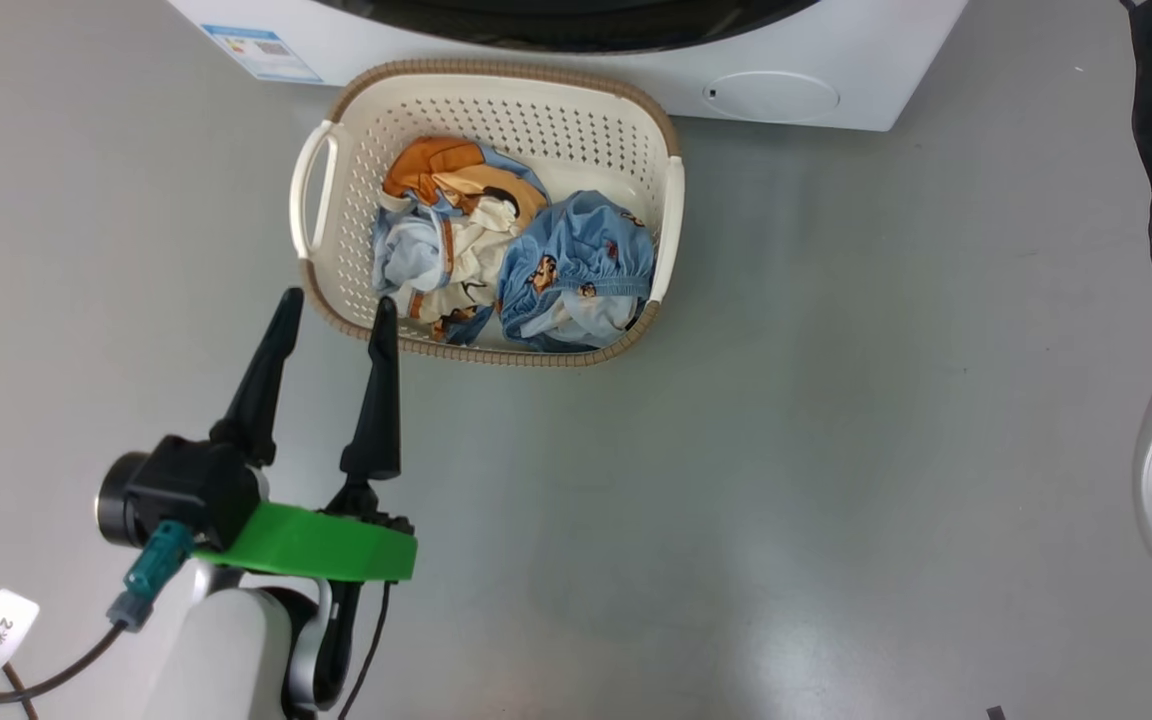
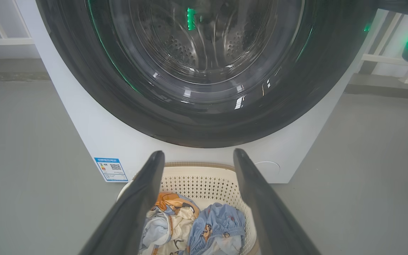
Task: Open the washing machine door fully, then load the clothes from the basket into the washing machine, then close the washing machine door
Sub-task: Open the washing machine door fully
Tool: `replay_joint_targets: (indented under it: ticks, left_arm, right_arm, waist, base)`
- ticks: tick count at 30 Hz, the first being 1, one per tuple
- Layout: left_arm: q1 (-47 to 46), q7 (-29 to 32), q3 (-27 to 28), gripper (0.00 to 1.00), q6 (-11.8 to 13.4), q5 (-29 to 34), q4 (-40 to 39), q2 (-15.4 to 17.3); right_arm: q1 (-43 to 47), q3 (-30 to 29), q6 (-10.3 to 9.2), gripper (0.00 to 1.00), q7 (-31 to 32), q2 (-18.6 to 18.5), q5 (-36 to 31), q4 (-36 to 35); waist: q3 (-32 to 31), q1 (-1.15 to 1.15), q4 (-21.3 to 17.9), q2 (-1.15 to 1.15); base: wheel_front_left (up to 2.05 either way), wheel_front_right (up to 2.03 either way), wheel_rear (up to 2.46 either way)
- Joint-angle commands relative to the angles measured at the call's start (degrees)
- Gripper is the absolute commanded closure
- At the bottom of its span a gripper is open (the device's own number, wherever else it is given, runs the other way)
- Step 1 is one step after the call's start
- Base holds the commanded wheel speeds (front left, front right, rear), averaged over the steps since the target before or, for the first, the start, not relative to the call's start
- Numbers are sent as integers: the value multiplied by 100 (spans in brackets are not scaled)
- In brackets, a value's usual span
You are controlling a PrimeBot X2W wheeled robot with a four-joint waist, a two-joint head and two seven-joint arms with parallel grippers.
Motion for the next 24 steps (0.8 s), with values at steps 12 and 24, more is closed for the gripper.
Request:
replay_joint_targets:
  ticks: [12,24]
  left_arm:
    - [-60,-35,85,0,98,-143,-156,110]
    - [-36,-35,111,0,122,-193,-238,110]
  right_arm:
    - [-376,-218,10,100,67,199,-360,4]
    - [-196,-223,10,100,882,202,-317,20]
  waist:
    - [105,0,143,0]
    - [33,0,120,0]
  base:
    - [0,0,0]
    - [0,0,0]
